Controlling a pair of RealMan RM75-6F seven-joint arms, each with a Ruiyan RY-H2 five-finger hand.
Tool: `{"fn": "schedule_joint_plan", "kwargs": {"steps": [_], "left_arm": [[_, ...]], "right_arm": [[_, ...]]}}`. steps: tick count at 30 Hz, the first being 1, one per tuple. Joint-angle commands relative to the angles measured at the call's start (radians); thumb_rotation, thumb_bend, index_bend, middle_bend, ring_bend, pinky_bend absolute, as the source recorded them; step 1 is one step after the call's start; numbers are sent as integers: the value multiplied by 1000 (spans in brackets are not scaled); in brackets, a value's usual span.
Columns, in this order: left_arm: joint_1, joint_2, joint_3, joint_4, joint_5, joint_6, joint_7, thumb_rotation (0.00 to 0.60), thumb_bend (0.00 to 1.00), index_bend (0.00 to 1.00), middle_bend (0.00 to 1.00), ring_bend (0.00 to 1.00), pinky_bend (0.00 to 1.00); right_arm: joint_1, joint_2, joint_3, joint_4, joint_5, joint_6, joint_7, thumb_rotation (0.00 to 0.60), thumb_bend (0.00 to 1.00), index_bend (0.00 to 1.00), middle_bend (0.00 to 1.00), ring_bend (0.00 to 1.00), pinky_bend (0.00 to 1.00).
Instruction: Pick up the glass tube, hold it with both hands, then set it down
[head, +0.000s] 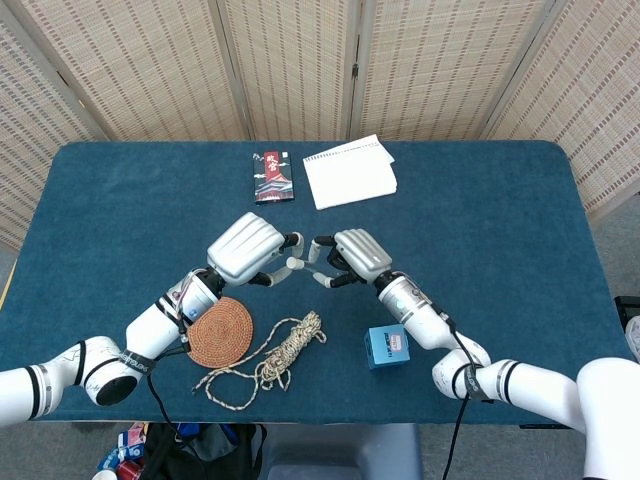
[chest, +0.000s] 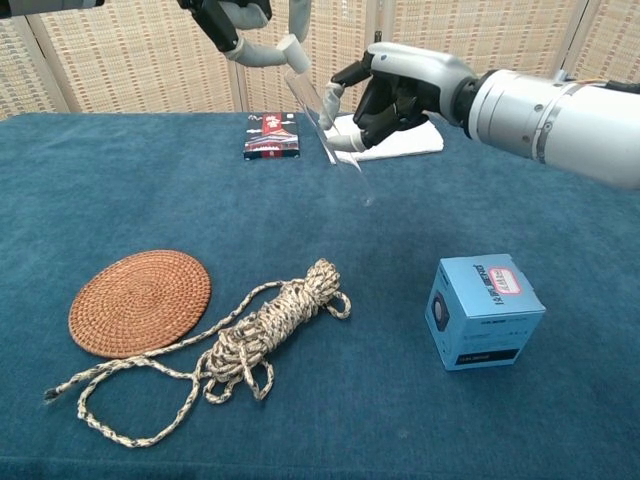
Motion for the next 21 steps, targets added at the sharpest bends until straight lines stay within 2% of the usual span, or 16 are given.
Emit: {"fn": "schedule_joint_plan", "kwargs": {"steps": [1, 21], "left_arm": [[-1, 0, 2, 0, -2, 0, 5, 600, 397, 573, 940, 951, 998], [-7, -2, 12, 2, -10, -1, 24, 600, 397, 575, 940, 950, 998]], "right_arm": [[0, 0, -2, 0, 0, -1, 0, 600, 600, 912, 1000, 1000, 1000], [-1, 1, -4, 2, 6, 1, 3, 600, 600, 912, 1000, 1000, 1000]]}}
